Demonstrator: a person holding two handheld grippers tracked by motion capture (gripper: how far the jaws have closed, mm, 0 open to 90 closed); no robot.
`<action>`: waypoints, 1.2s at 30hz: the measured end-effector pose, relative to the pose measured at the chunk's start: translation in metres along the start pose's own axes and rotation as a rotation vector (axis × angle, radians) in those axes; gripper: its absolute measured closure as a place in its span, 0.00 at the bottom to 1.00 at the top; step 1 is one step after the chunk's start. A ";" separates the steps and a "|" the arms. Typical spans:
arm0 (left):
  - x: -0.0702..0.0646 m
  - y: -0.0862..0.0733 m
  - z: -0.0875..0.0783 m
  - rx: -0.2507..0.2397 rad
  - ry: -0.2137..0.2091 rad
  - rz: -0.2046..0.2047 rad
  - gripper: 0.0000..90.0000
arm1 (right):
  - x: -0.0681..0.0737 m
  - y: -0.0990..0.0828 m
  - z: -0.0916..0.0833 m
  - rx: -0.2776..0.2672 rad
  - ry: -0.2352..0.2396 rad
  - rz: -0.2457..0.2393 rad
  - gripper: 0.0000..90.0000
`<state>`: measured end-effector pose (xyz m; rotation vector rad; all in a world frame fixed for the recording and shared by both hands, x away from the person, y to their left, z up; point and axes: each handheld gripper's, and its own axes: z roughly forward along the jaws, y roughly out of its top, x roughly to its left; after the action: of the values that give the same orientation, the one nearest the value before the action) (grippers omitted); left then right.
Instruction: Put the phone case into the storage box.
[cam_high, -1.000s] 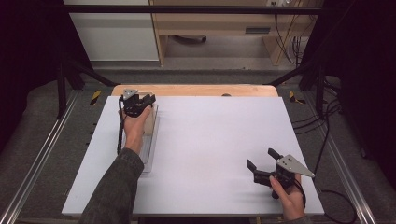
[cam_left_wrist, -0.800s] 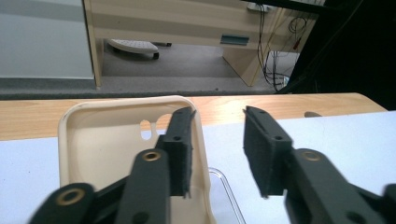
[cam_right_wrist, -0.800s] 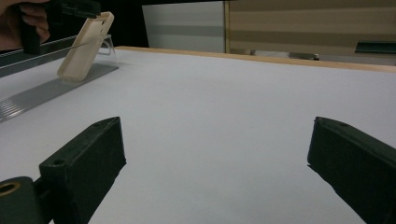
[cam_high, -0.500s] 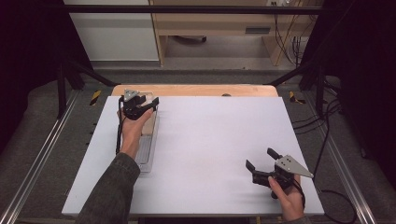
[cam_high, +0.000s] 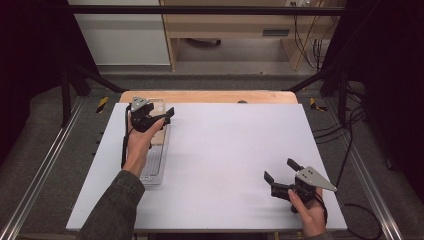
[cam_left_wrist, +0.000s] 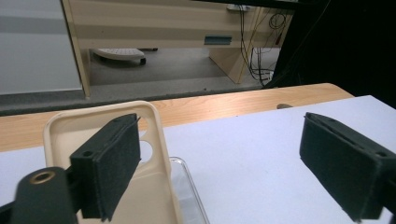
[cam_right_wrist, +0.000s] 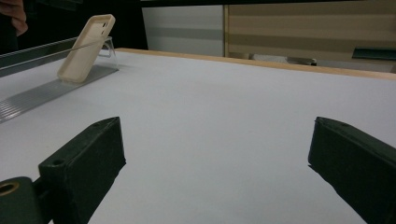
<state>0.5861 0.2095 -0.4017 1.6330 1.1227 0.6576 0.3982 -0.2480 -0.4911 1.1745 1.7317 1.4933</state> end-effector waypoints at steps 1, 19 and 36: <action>-0.001 0.000 -0.001 -0.003 -0.003 0.002 0.10 | -0.001 0.000 0.000 0.000 -0.001 -0.001 0.04; -0.023 -0.005 -0.023 -0.049 -0.050 0.105 0.06 | 0.003 0.000 -0.001 -0.004 -0.005 -0.026 0.04; -0.048 0.000 -0.055 -0.104 -0.097 0.198 0.05 | 0.002 0.000 -0.002 -0.005 -0.007 -0.036 0.04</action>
<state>0.5203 0.1900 -0.3779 1.6813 0.8507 0.7429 0.3950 -0.2470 -0.4901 1.1387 1.7343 1.4699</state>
